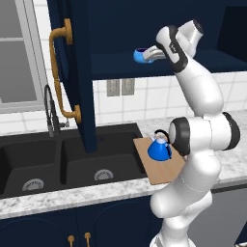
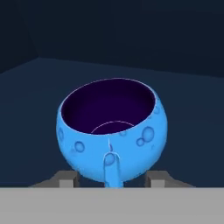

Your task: Pick the kettle from the counter and place it on the tray. Then pick the mug from the cabinet and place it on the tray. Then close the cabinet doors.

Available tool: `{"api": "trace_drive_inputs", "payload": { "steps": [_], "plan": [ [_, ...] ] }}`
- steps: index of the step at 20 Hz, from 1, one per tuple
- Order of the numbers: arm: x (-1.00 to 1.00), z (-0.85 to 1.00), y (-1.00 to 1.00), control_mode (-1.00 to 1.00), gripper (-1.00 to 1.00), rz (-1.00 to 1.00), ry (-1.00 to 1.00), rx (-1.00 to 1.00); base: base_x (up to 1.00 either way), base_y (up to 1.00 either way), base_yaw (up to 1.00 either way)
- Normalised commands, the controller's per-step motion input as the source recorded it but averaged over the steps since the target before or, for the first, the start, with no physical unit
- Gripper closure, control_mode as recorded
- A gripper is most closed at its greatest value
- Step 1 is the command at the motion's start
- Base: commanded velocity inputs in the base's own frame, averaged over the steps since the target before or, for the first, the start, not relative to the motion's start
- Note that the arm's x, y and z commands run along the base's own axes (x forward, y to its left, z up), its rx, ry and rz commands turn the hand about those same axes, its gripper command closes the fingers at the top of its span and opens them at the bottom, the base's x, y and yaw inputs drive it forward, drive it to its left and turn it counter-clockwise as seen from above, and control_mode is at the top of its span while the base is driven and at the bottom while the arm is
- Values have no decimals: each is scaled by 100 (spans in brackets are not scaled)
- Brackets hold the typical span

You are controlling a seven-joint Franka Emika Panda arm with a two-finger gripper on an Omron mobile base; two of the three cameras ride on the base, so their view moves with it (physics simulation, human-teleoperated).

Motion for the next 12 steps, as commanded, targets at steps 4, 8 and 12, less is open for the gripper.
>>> {"api": "trace_drive_inputs", "payload": {
  "steps": [4,8,12],
  "plan": [
    [0,-9,0,-100,100,0,-1,0,0,0,0],
    [0,0,0,-100,100,0,-7,3,0,0,0],
    [-31,0,0,-100,100,0,-13,3,0,0,0]
  ]
}}
